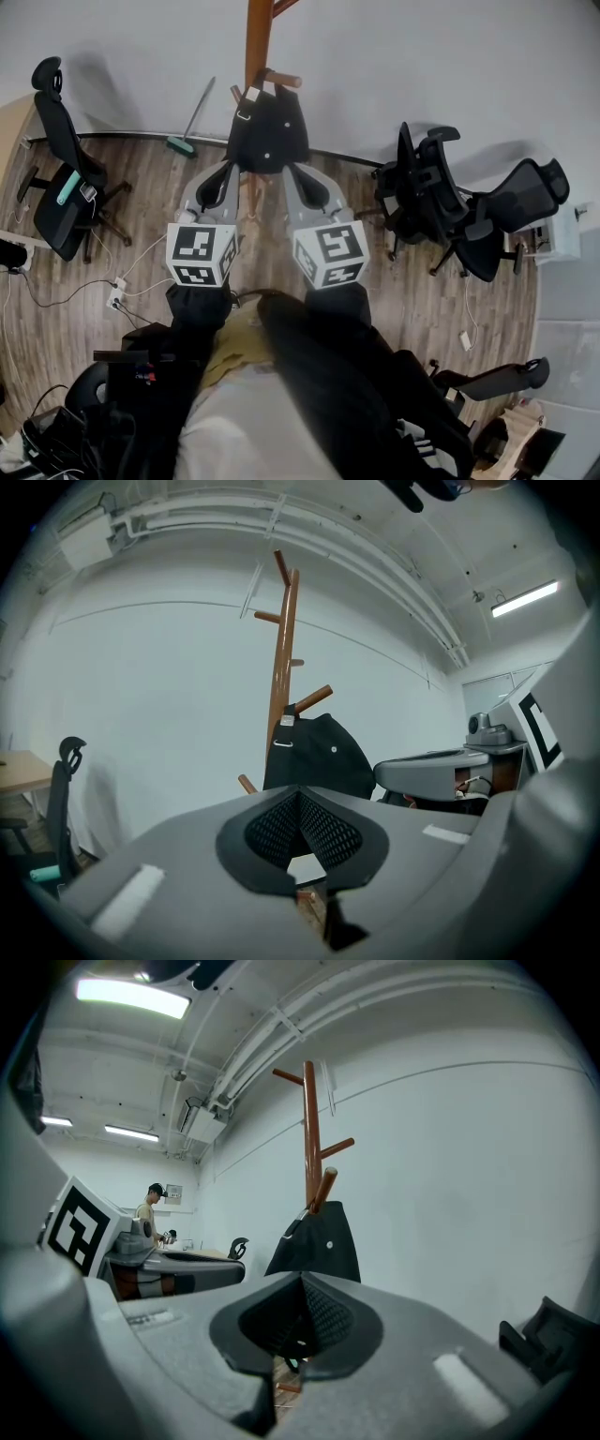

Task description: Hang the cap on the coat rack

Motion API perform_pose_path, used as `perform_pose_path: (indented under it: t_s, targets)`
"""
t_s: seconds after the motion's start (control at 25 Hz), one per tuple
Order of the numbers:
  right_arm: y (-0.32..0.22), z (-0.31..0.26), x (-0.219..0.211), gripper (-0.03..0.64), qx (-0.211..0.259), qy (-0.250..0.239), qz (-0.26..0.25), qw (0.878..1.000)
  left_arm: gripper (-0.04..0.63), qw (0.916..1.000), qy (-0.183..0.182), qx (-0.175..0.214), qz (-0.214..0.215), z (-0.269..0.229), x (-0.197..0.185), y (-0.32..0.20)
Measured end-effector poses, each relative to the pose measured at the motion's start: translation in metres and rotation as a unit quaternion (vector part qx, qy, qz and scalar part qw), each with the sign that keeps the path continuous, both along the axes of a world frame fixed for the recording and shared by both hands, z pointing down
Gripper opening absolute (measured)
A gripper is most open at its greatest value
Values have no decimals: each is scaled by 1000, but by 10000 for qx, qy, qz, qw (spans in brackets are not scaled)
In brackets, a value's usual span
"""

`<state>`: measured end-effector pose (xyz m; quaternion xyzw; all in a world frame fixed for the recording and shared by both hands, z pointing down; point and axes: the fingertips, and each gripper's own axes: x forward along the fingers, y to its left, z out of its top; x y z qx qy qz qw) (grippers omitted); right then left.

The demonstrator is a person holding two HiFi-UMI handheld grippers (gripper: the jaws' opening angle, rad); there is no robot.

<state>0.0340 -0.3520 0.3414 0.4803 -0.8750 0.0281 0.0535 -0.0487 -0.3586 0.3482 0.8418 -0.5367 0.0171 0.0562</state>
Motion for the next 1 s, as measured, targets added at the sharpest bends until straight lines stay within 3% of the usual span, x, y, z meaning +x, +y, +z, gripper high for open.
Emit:
perform_pose_path:
  t_s: [1.0]
  targets:
    - [0,-1,7,-3,-1,-111,83,9999,-5,9999,-11,-90,83,7,7,-3]
